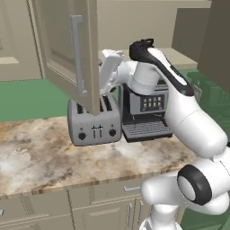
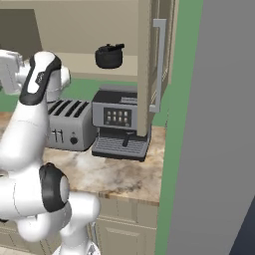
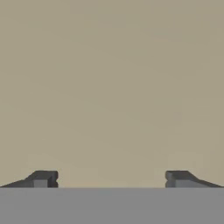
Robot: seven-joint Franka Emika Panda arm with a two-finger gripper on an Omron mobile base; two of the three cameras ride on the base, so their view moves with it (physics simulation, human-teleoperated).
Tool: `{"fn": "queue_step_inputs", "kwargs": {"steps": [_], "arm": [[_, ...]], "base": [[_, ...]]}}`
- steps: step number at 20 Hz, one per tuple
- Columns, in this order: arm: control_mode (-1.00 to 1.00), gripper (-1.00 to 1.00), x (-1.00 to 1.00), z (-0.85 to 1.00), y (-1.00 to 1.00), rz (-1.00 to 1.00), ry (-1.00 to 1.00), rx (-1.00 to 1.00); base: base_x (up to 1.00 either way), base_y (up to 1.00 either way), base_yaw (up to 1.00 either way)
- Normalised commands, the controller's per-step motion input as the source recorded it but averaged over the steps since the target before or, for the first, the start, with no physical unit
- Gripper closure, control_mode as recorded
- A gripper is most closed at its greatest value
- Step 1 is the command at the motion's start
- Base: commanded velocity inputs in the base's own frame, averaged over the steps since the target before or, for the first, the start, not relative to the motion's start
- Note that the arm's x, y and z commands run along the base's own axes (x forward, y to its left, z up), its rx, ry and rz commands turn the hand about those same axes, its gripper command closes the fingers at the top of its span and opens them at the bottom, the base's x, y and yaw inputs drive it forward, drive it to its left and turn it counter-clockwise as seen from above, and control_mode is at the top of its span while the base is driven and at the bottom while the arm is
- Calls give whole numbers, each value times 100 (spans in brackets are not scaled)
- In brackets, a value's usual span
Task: Open the cabinet, pick the kettle from the cabinet, and place it in the sink.
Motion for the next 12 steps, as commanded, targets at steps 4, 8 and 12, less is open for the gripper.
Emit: {"fn": "queue_step_inputs", "kwargs": {"steps": [4, 8, 12], "arm": [[-100, -100, -8, -16, 75, 12, -4, -14], [-100, -100, -3, -13, 72, 2, -15, -17], [-100, -100, -2, -7, 47, -8, -13, -21]], "base": [[0, 0, 0], [0, 0, 0], [0, 0, 0]]}}
